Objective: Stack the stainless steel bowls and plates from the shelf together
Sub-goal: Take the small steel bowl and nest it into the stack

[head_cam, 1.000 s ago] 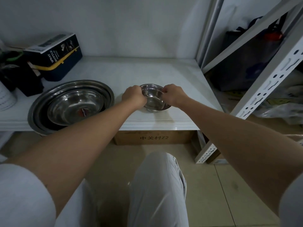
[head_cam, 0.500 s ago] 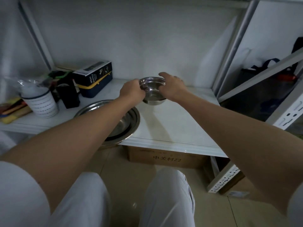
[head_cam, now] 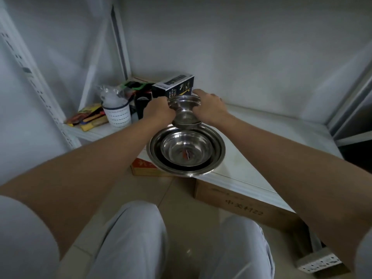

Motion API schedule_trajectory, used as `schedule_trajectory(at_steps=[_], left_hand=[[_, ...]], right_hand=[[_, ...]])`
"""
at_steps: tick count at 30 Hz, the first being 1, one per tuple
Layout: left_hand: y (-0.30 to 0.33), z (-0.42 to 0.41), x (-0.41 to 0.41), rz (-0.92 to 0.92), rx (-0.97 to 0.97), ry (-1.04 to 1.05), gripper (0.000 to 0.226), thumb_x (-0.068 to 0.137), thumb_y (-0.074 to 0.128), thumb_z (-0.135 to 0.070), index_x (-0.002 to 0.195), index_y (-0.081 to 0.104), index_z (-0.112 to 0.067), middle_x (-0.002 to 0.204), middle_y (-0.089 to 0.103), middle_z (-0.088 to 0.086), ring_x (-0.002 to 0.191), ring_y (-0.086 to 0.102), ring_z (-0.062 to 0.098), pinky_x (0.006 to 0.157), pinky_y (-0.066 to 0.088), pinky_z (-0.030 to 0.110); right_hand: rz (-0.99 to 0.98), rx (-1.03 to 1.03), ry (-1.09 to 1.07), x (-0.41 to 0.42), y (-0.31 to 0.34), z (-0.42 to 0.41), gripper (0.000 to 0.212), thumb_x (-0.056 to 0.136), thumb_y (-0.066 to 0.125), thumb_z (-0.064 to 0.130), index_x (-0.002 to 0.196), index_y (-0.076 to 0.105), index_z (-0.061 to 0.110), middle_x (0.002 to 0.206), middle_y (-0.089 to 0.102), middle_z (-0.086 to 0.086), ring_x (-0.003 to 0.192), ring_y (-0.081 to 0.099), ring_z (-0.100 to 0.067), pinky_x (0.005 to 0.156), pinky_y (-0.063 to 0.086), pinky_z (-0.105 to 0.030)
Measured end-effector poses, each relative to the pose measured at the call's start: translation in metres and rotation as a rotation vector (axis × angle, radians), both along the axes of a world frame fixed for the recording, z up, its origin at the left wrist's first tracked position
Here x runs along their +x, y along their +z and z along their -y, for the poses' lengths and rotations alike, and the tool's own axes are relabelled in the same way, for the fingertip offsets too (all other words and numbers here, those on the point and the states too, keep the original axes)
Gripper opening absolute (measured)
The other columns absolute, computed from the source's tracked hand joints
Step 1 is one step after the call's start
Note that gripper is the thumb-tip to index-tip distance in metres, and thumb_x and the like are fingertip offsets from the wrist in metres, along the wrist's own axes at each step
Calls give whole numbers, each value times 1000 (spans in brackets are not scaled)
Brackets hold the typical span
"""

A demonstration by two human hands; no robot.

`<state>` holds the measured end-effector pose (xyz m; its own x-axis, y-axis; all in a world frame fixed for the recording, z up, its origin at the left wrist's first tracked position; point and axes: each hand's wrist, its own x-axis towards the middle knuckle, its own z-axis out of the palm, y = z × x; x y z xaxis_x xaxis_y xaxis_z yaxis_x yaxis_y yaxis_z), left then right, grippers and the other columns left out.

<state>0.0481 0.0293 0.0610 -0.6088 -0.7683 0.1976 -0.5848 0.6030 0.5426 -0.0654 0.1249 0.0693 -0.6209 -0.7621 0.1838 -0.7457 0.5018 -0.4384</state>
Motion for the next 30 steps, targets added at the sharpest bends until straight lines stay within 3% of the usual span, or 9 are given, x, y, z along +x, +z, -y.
schedule_trajectory(at_steps=[4, 9, 12, 16, 18, 21, 23, 27, 30], left_hand=[[-17, 13, 7, 33, 83, 2, 24, 85, 51, -13, 101, 66, -3, 90, 62, 11, 89, 61, 29, 71, 44, 32], [-48, 18, 6, 184, 128, -34, 13, 86, 48, -7, 81, 58, -1, 67, 51, 6, 76, 55, 25, 58, 40, 29], [-62, 19, 4, 224, 139, -63, 9, 85, 48, -6, 83, 56, -2, 65, 46, 4, 78, 55, 27, 64, 40, 31], [-73, 16, 1, 256, 145, -104, 20, 87, 49, -9, 91, 64, 2, 89, 63, 20, 96, 62, 35, 76, 47, 36], [-77, 15, 0, 273, 136, -106, 27, 89, 49, -12, 99, 65, 7, 103, 66, 22, 101, 62, 36, 82, 48, 37], [-82, 16, -2, 300, 109, -103, 29, 90, 50, -14, 104, 66, 5, 106, 66, 20, 103, 61, 34, 85, 48, 37], [-83, 15, -2, 309, 110, -112, 28, 89, 50, -12, 105, 66, 5, 100, 65, 19, 98, 61, 32, 82, 48, 35], [-87, 12, -3, 319, 109, -117, 22, 88, 50, -7, 95, 65, 8, 68, 51, 5, 76, 52, 23, 63, 41, 27], [-89, 10, -5, 313, 100, -107, 19, 89, 51, -8, 93, 65, 4, 68, 51, 4, 77, 53, 22, 67, 41, 29]], right_hand=[[54, 33, 35, 2, -17, 12, 60, 76, 50, 22, 135, 45, 30, 125, 60, -14, 119, 51, -37, 98, 42, -43], [140, 137, 17, -3, -45, 15, 68, 81, 51, 23, 146, 35, 31, 141, 49, -13, 128, 43, -36, 101, 41, -43], [136, 185, 22, -4, -60, 14, 62, 80, 50, 25, 141, 41, 29, 135, 54, -12, 121, 50, -37, 97, 45, -43], [160, 222, 43, -6, -75, 10, 51, 81, 52, 23, 131, 51, 28, 121, 62, -7, 103, 57, -28, 84, 49, -37], [173, 237, 57, -7, -81, 9, 52, 82, 53, 21, 134, 50, 27, 123, 62, -6, 104, 58, -26, 83, 49, -35], [173, 262, 68, -8, -87, 8, 52, 82, 52, 23, 134, 50, 28, 124, 62, -6, 108, 58, -27, 79, 46, -33], [177, 277, 66, -11, -91, 8, 51, 82, 51, 24, 133, 50, 28, 126, 61, -8, 109, 58, -28, 79, 44, -33], [171, 308, 57, -14, -96, 7, 52, 83, 52, 22, 134, 49, 23, 129, 60, -9, 115, 56, -30, 85, 45, -34], [173, 291, 58, -15, -101, 8, 53, 82, 52, 24, 135, 50, 24, 129, 61, -9, 117, 55, -32, 97, 48, -43]])
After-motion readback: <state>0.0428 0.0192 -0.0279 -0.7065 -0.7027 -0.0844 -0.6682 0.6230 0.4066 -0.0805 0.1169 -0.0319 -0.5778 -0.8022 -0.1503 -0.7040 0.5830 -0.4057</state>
